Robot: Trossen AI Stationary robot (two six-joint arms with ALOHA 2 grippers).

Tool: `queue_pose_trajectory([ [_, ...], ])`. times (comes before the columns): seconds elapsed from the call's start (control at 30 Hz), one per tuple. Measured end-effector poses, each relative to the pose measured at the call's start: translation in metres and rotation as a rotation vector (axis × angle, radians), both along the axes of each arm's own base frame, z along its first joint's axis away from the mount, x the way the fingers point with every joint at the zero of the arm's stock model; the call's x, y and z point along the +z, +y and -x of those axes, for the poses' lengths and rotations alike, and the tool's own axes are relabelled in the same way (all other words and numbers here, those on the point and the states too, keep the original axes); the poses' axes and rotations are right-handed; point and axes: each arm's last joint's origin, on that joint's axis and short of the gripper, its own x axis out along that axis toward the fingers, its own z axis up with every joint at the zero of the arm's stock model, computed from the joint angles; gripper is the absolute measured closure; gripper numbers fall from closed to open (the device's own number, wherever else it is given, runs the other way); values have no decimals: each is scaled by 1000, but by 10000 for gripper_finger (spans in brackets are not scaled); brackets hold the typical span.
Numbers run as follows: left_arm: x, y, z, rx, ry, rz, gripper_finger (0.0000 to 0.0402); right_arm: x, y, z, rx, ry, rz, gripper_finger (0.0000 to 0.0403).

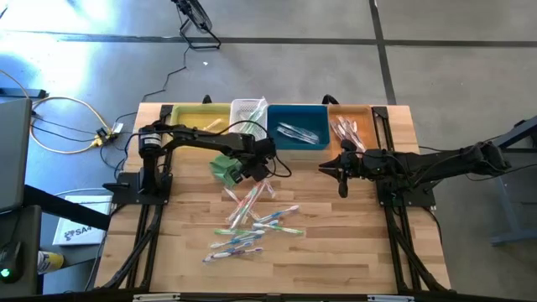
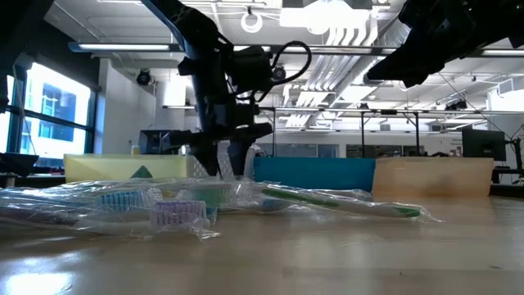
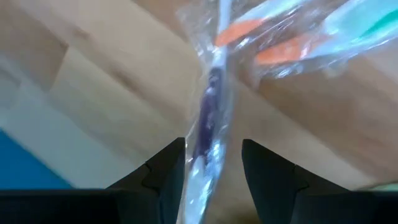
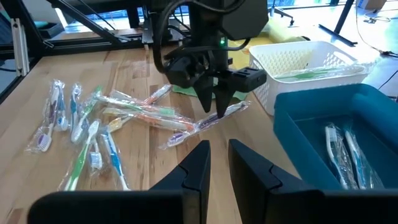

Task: Pick & Place Toothbrushes
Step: Put the violet toothbrush into the orange bin

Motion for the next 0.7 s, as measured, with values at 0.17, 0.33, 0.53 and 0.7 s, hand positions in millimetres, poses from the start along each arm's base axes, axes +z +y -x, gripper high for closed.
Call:
queue_pose_trajectory([
  [0.17, 0, -1, 0, -5, -9, 34, 247, 0, 0, 0, 1, 0, 4, 353],
  [0.33, -1, -2, 1, 4, 2, 67, 247, 0, 0, 0, 2, 0, 4, 353],
  [0.53, -14, -2, -1, 55, 41, 115, 247, 0, 0, 0, 2, 1, 4, 353],
  [0.7, -14, -3, -1, 55, 49, 121, 247, -1, 0, 0, 2, 8, 4, 353],
])
